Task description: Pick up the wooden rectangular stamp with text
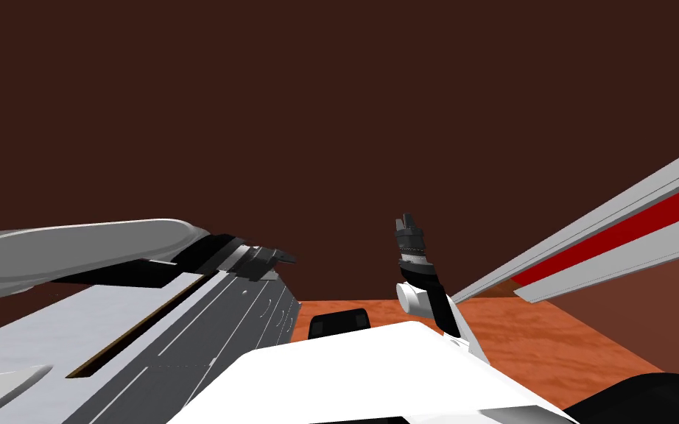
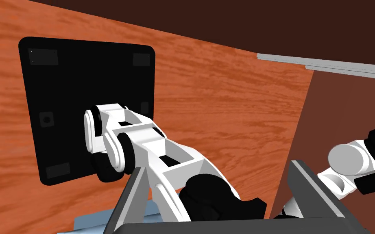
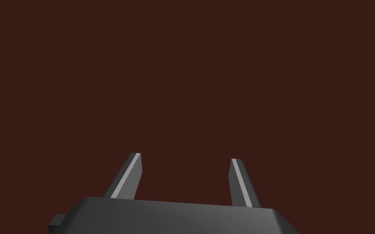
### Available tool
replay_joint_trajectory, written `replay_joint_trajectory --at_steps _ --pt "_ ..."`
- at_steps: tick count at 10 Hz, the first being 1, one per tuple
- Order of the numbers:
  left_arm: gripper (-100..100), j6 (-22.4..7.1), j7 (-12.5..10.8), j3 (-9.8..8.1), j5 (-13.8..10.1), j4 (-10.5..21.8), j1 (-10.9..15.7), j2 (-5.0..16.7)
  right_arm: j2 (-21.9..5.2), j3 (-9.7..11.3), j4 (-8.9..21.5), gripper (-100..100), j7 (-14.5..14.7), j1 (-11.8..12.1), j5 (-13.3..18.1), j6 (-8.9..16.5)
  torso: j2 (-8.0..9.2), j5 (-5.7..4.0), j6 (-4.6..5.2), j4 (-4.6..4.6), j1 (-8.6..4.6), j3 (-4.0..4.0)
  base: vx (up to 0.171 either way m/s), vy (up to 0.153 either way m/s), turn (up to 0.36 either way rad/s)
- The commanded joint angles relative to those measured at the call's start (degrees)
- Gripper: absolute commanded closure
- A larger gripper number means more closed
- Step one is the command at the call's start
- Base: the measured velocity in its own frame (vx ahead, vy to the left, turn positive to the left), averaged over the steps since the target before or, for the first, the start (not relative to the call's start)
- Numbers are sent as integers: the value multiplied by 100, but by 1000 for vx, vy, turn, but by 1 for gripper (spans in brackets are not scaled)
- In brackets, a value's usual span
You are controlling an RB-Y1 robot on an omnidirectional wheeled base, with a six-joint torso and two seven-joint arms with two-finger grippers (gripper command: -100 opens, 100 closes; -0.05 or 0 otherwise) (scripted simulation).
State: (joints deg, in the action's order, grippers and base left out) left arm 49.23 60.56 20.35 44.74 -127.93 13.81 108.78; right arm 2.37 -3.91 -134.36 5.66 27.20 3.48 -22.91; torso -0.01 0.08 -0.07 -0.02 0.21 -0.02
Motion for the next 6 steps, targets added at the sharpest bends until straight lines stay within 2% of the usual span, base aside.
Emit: replay_joint_trajectory --at_steps 1,2,4,5,6 --pt "-100 74 -53 48 176 35 89 22 0 0 0 0 0 0 0 0 0 0 0 0 0 0 11 29 -4" --pt "-100 166 229 146 375 71 200 335 0 0 0 0 0 0 0 0 7 -1 0 1 -8 4 19 56 25" --pt "-100 166 229 146 415 71 200 359 0 0 0 0 0 0 0 0 7 0 0 2 1 4 18 51 9" --pt "-100 252 500 250 583 106 295 669 0 0 0 0 0 0 0 0 9 0 1 2 -6 5 16 73 41" --pt "-100 252 500 250 647 106 295 669 0 0 0 0 0 0 0 0 9 0 -1 3 4 6 21 70 18"
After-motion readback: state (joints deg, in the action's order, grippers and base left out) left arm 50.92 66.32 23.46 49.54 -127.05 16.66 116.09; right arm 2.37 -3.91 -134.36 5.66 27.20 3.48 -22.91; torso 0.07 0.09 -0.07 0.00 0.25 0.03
